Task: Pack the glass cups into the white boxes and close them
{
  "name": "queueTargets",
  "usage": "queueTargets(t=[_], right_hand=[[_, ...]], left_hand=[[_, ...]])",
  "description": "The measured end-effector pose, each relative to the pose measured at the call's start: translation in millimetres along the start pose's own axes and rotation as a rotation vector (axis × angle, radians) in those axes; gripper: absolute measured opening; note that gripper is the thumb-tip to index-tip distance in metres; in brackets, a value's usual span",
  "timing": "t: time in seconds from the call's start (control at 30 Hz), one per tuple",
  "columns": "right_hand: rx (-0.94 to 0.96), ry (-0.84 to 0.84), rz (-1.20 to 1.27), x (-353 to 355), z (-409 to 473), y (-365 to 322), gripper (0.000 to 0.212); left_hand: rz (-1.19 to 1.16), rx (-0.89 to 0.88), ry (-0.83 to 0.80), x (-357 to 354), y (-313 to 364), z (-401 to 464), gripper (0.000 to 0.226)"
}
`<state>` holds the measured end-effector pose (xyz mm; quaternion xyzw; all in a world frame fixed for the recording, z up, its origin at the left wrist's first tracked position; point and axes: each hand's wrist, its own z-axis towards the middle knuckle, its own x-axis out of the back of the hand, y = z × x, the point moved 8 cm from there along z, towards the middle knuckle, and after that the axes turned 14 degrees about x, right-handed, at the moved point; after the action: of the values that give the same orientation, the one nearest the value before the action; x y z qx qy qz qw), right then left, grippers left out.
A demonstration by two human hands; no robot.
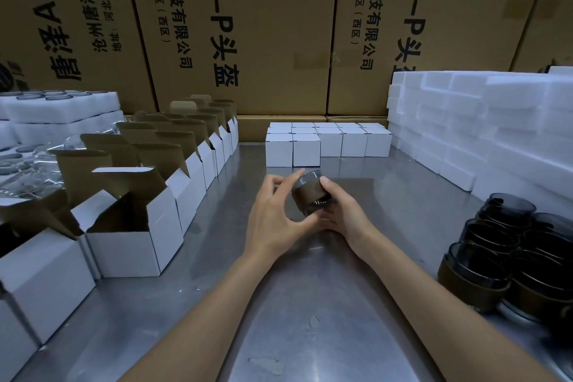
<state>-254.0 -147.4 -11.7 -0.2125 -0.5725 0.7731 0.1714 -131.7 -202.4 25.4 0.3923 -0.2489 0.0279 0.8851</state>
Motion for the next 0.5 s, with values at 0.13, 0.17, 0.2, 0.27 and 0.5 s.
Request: queueTargets(t=[0.13,0.17,0.2,0.27,0.5], right_hand=[[-0.016,0.030,0.040,1,-1,0,0.040],[-0.024,0.035,0.068,1,-1,0,0.044],[-0.029,0.034,0.105,0,0,-1,0.048],[-0.034,0.003,0.171,-3,-1,-5,0.053],[0.015,0.050,0.103,4,4,2,0.053]], left_hand=[[-0.002,0.035,-0.040,-4,-3,2,0.080],[-0.011,0.039,-0.063,-7,-4,2,0.082],[-0.021,0.042,-0.089,-10,-5,2,0.083],[-0.031,0.052,-0.116,-14,-6,2,0.073],[-0.004,0.001,-0.022,-5,-2,1,0.062]])
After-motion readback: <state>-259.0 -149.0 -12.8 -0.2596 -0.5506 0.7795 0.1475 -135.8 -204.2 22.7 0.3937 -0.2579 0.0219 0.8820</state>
